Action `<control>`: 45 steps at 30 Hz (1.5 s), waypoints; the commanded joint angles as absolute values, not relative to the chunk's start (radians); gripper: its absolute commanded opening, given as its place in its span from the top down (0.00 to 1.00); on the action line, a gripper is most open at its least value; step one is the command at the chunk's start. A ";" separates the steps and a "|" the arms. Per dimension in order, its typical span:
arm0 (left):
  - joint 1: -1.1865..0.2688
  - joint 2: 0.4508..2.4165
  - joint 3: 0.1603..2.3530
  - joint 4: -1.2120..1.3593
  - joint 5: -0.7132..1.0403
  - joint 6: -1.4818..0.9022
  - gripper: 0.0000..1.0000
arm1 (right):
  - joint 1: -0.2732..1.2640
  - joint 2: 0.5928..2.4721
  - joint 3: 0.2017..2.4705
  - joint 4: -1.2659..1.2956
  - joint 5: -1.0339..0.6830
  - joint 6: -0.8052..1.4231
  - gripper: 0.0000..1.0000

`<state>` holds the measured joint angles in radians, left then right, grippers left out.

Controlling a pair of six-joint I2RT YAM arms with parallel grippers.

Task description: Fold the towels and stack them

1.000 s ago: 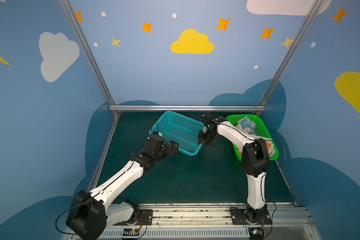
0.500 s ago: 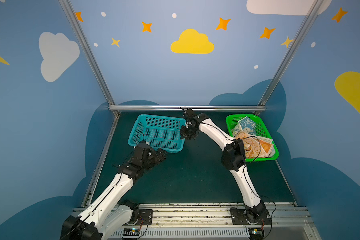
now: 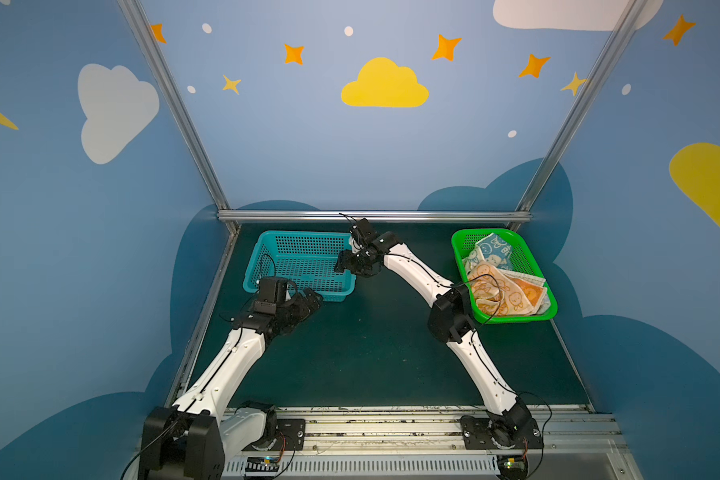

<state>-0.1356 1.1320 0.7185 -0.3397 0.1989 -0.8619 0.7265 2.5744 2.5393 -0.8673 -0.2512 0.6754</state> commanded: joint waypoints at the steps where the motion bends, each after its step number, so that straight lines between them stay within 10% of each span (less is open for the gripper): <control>1: -0.117 1.153 0.740 -0.302 0.173 -0.914 0.01 | 0.717 2.403 2.440 -0.845 -0.206 0.611 0.17; 30: -0.023 1.493 0.942 -0.341 0.047 -1.167 0.96 | 0.681 1.531 1.386 -0.571 0.005 0.391 0.09; 45: 0.091 1.416 0.949 -0.312 -0.126 -1.414 0.96 | 0.695 1.573 1.379 -0.554 -0.061 0.376 0.09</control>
<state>0.0750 1.3949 0.9051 -0.3359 -0.0723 -1.3426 0.6853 1.5639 1.3865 -0.5667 -0.0448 0.3992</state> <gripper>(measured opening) 0.125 0.906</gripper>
